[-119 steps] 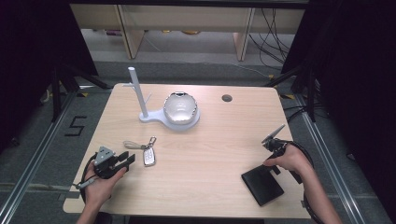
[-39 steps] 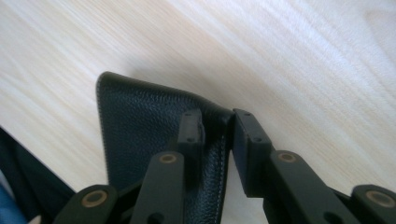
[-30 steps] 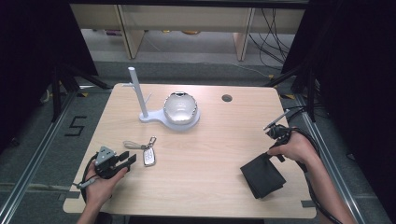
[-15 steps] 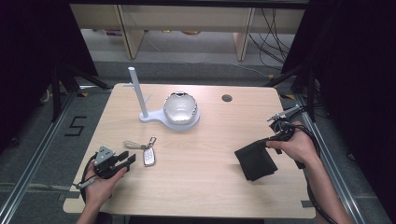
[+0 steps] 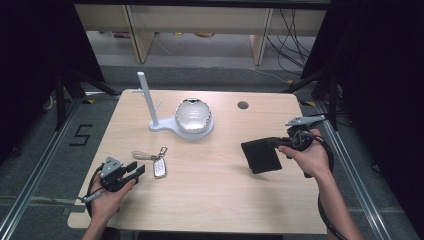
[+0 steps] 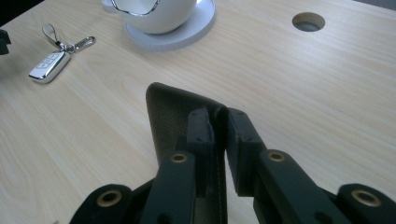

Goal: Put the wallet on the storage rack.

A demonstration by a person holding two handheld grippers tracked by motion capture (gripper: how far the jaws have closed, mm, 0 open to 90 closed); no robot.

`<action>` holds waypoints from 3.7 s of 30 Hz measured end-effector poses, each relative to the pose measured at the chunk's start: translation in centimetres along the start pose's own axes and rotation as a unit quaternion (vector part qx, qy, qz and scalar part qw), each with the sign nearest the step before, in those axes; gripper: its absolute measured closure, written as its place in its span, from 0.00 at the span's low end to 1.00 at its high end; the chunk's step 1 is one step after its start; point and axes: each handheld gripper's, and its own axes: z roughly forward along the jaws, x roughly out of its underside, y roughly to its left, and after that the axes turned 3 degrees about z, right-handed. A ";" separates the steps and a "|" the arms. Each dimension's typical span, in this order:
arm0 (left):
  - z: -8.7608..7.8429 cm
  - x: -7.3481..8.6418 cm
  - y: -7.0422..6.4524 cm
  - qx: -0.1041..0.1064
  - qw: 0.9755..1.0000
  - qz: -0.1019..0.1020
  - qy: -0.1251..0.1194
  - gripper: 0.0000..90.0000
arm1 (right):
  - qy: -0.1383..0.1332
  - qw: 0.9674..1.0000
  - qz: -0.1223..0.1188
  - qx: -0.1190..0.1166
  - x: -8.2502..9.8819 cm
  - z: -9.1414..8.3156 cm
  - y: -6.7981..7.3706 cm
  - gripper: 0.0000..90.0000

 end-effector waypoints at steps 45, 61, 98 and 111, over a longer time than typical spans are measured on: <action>0.0 0.0 0.1 -0.005 1.000 -0.002 -0.008 0.65 | -0.179 0.983 -0.028 -0.027 -6.1 4.8 4.2 0.91; 0.0 0.0 0.2 -0.005 1.000 -0.002 -0.009 0.65 | -0.201 0.978 -0.034 -0.044 -8.0 5.9 5.5 0.91; -0.2 0.1 0.4 -0.006 1.000 -0.004 -0.010 0.65 | -0.207 0.975 -0.031 -0.075 -12.7 11.7 8.4 0.91; -0.1 0.1 0.4 -0.004 1.000 -0.004 -0.010 0.65 | -0.214 0.974 -0.033 -0.063 -13.3 13.6 8.4 0.91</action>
